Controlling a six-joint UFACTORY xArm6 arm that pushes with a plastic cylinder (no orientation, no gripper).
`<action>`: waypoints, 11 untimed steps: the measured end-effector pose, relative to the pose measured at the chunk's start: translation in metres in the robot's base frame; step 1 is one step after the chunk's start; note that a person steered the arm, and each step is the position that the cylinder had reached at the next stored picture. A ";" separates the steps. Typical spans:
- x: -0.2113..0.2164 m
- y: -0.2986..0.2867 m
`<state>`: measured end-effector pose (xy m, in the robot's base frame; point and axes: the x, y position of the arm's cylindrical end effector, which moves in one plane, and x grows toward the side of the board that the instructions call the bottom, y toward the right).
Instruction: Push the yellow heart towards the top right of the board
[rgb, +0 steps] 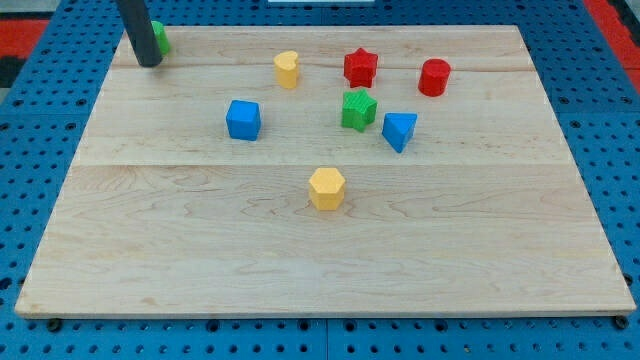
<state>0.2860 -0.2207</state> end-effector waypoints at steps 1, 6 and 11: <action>0.037 0.055; -0.037 0.201; -0.087 0.298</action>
